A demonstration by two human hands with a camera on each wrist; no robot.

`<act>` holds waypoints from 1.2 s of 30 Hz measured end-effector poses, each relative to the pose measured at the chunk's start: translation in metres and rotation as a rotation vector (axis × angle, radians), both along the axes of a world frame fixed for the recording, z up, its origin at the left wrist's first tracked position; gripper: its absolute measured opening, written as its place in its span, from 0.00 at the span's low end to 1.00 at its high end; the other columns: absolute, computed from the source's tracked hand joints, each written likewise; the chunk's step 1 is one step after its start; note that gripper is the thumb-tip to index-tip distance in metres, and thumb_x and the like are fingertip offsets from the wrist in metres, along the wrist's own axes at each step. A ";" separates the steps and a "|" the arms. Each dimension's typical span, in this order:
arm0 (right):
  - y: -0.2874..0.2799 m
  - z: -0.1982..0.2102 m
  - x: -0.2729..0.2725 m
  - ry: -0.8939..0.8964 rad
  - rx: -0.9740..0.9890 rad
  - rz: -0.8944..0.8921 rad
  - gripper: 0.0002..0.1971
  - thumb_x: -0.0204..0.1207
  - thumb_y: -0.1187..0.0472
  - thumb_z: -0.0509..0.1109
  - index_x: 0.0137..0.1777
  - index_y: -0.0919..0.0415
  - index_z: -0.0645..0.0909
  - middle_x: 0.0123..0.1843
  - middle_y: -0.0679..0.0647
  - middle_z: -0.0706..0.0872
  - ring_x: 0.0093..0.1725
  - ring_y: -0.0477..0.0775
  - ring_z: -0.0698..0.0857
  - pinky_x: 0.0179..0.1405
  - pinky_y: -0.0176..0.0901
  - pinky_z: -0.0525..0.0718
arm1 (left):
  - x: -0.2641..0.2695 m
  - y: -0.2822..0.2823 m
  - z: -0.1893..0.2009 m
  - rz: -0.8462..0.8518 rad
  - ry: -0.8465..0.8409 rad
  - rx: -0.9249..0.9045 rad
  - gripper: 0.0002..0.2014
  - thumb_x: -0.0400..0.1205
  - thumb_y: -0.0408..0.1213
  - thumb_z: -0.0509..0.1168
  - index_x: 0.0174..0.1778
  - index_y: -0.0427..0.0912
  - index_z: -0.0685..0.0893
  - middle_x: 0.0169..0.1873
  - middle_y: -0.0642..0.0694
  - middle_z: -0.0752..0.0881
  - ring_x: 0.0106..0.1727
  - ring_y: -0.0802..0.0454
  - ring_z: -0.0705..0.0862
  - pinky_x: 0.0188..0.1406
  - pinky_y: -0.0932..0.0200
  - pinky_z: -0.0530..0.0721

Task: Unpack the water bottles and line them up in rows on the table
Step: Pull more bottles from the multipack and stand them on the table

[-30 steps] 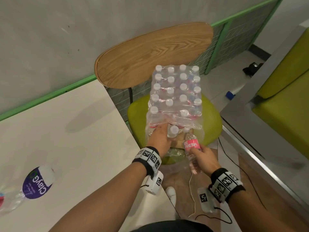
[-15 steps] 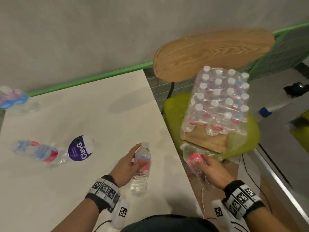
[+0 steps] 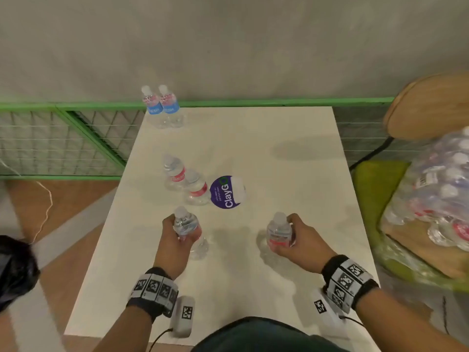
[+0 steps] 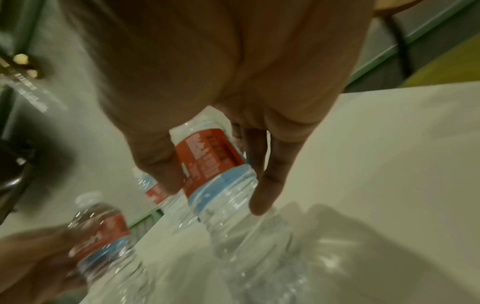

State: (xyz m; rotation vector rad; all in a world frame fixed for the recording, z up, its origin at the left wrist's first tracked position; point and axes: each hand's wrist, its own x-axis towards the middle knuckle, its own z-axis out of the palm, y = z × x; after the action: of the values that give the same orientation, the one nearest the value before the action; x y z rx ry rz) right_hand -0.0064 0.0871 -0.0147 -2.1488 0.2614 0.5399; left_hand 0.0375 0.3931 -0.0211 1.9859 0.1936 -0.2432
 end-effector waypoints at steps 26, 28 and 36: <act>0.138 -0.029 0.104 -0.253 -0.097 -0.058 0.27 0.77 0.63 0.70 0.75 0.53 0.68 0.58 0.57 0.87 0.56 0.60 0.86 0.53 0.42 0.80 | 0.072 0.024 -0.019 -0.047 -0.005 0.018 0.28 0.68 0.46 0.81 0.60 0.59 0.76 0.54 0.60 0.87 0.56 0.58 0.86 0.56 0.52 0.86; 0.137 -0.029 0.104 -0.250 -0.107 -0.043 0.27 0.77 0.62 0.69 0.75 0.53 0.67 0.57 0.56 0.87 0.55 0.60 0.86 0.54 0.46 0.83 | 0.072 0.025 -0.019 -0.063 0.007 0.037 0.29 0.68 0.46 0.80 0.63 0.59 0.75 0.56 0.59 0.86 0.58 0.57 0.85 0.57 0.54 0.85; 0.098 -0.015 0.084 -0.222 0.025 -0.131 0.38 0.66 0.47 0.81 0.75 0.48 0.69 0.68 0.42 0.75 0.58 0.48 0.82 0.58 0.43 0.82 | 0.043 0.027 0.004 0.008 -0.140 0.214 0.49 0.62 0.33 0.79 0.77 0.59 0.62 0.67 0.54 0.69 0.69 0.46 0.72 0.69 0.39 0.76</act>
State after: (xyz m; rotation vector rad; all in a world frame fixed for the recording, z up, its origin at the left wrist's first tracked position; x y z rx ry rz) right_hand 0.0779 0.1849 -0.0295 -2.1279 0.2678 0.2267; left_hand 0.0804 0.4203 -0.0169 2.2050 0.1418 -0.0796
